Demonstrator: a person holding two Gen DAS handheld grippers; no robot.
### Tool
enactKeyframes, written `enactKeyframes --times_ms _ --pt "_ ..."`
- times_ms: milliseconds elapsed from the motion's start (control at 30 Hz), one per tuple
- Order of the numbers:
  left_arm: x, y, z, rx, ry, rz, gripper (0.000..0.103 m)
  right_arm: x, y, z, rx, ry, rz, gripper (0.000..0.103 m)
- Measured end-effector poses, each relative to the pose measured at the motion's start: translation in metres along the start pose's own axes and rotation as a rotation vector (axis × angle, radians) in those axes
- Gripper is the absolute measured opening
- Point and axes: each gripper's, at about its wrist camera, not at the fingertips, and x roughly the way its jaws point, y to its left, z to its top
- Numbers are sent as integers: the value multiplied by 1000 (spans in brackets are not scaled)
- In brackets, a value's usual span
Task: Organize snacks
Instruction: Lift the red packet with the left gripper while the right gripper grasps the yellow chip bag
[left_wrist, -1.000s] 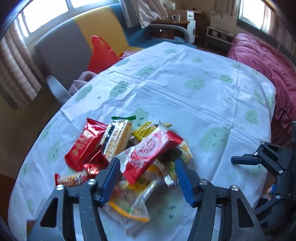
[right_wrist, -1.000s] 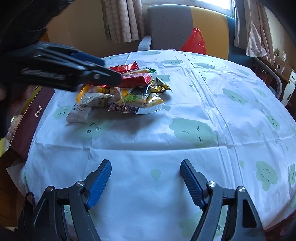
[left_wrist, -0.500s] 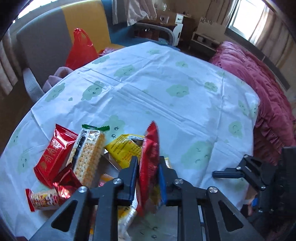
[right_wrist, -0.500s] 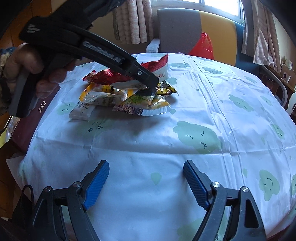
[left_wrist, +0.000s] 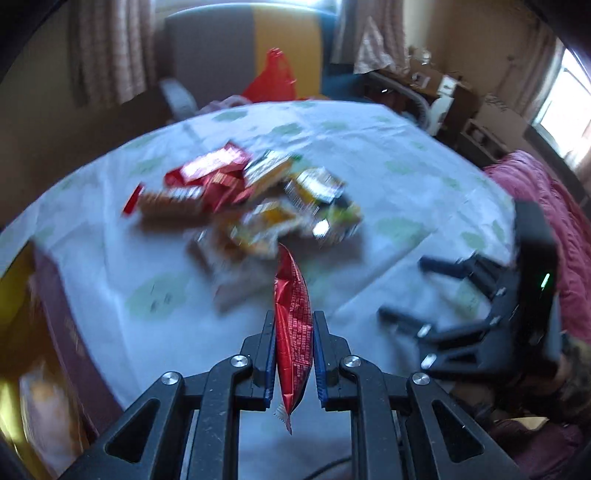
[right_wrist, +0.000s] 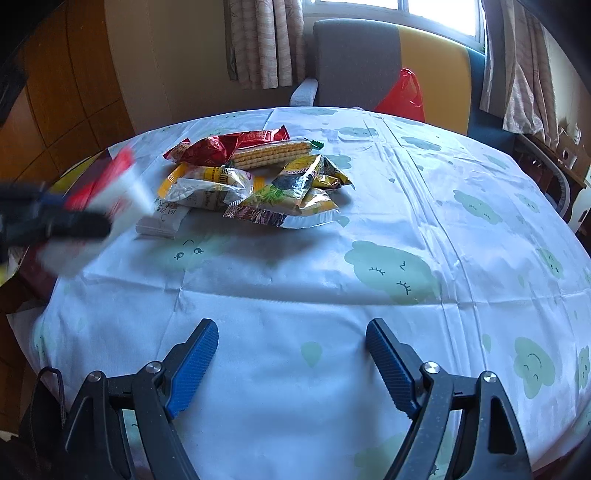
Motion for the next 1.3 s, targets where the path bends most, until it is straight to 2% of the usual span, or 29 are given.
enactKeyframes --times_ms 100,167,200,367,467,633,800,867,933,1000,1167,1300 --pt "17 10 -29 -62 53 57 17 -2 -1 1 17 17 8 85" --pt "26 12 -41 -88 59 59 17 -3 -5 5 43 39 36 84" --pt "25 12 -45 -99 27 57 17 -4 -8 9 61 40 54 83" --pt "27 21 -48 -157 12 25 17 -12 -23 41 167 11 128 78" --pt "26 23 -52 -164 2 20 17 -3 -28 68 223 14 148 76" --pt "24 21 -54 -169 -20 20 17 34 -31 106 265 65 97 76" --pt "24 18 -55 -170 -33 24 17 69 -29 125 286 121 55 76" --pt "23 18 -57 -171 -33 23 17 81 -20 130 243 148 28 71" --pt "23 20 -58 -175 -36 18 18 89 -16 128 196 175 -34 42" --pt "24 19 -57 -178 -37 15 18 85 -15 122 143 158 -54 36" --pt "23 20 -59 -179 -40 17 18 59 -26 85 20 151 -105 35" --pt "23 19 -55 -172 -35 28 16 37 -35 57 -9 122 -94 35"
